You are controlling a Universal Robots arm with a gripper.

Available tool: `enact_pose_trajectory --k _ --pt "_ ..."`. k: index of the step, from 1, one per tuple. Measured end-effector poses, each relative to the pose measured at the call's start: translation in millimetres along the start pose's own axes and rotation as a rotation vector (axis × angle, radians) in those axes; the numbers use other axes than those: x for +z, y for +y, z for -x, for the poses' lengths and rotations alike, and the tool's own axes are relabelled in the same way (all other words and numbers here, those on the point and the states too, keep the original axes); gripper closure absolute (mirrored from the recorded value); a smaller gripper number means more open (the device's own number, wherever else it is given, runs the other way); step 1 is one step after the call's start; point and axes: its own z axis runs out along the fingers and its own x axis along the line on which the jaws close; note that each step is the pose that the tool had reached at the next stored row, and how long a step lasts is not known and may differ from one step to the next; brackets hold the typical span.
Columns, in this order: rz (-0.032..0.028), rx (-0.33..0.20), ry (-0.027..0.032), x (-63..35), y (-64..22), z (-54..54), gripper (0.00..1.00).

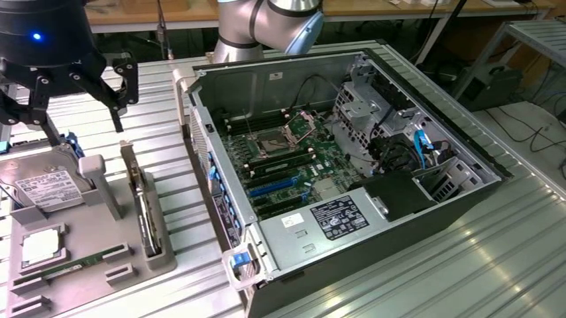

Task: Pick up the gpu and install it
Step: 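Pick up the gpu and move the gpu toward the slot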

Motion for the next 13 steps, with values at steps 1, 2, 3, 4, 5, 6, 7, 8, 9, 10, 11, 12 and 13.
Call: enact_pose_trajectory --k 1,2,3,4,5,6,7,8,9,10,11,12,13 --pt "0.0 0.002 -0.0002 0.0 -1.0 0.2 0.28" --pt "0.0003 0.007 -0.0006 0.5 -1.8 0.3 0.28" --pt "0.0006 0.022 -0.0013 1.4 -2.1 0.3 0.28" --pt "0.0008 0.031 -0.0018 2.2 -2.5 0.4 0.28" --pt "0.0009 0.035 -0.0021 2.8 -2.7 0.6 0.28" --pt "0.0009 0.037 -0.0025 3.3 -3.1 0.6 0.28" --pt "0.0007 0.038 -0.0031 4.0 -4.6 0.5 0.28" --pt "0.0008 0.038 -0.0044 4.9 -8.0 0.3 0.28" --pt "0.0007 0.038 -0.0055 5.3 -11.4 0.0 0.28" --pt "0.0007 0.038 -0.0079 5.7 -17.5 -0.3 0.28" --pt "0.0004 0.038 -0.0084 5.7 -21.0 -0.6 0.28" --pt "0.0003 0.038 -0.009 5.9 -23.3 -0.8 0.28" --pt "-0.0003 0.038 -0.0095 6.4 -24.3 -0.7 0.28"
